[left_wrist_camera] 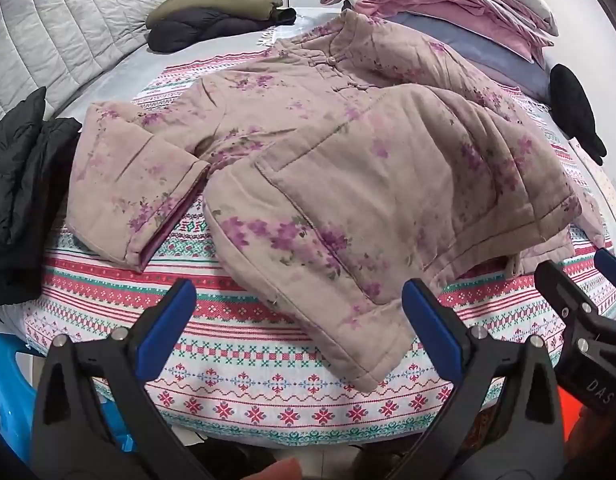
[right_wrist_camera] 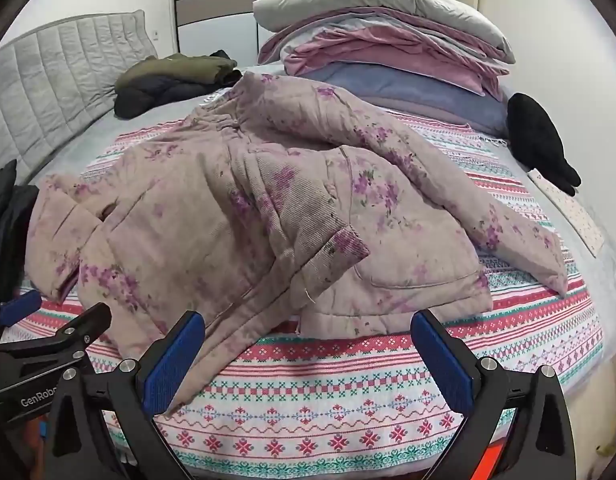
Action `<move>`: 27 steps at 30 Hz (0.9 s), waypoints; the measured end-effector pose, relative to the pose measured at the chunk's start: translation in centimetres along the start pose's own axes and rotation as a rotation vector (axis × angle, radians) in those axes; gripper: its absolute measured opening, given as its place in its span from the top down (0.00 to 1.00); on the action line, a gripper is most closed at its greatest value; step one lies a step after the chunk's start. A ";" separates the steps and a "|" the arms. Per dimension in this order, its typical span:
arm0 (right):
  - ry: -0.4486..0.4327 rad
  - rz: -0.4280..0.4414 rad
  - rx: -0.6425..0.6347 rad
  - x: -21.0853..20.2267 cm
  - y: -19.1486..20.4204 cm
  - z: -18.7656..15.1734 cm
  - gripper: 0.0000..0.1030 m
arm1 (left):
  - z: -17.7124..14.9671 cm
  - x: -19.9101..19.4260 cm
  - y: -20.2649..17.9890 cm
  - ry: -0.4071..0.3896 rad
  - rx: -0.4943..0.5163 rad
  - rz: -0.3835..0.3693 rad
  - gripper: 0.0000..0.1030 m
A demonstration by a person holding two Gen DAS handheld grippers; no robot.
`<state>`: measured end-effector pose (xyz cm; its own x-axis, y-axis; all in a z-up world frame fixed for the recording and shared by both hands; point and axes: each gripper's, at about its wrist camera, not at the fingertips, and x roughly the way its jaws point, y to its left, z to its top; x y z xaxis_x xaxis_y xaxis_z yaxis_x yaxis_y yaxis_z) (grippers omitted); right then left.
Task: Fold large clothes
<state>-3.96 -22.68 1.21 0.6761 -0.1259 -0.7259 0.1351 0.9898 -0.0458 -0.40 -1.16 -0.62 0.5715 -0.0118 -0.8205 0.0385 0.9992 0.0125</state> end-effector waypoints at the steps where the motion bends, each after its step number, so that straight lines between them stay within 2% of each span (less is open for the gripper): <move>1: 0.000 0.000 0.000 0.0 0.0 0.0 0.00 | 0.0 0.0 -0.1 -0.001 0.000 0.000 0.01; 27: 0.001 -0.005 -0.005 0.3 -0.2 -0.2 0.00 | 0.1 0.0 0.0 0.002 0.001 0.000 0.01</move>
<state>-3.98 -22.88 0.87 0.6744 -0.1304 -0.7267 0.1346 0.9895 -0.0527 -0.30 -1.20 -0.53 0.5701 -0.0120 -0.8215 0.0397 0.9991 0.0129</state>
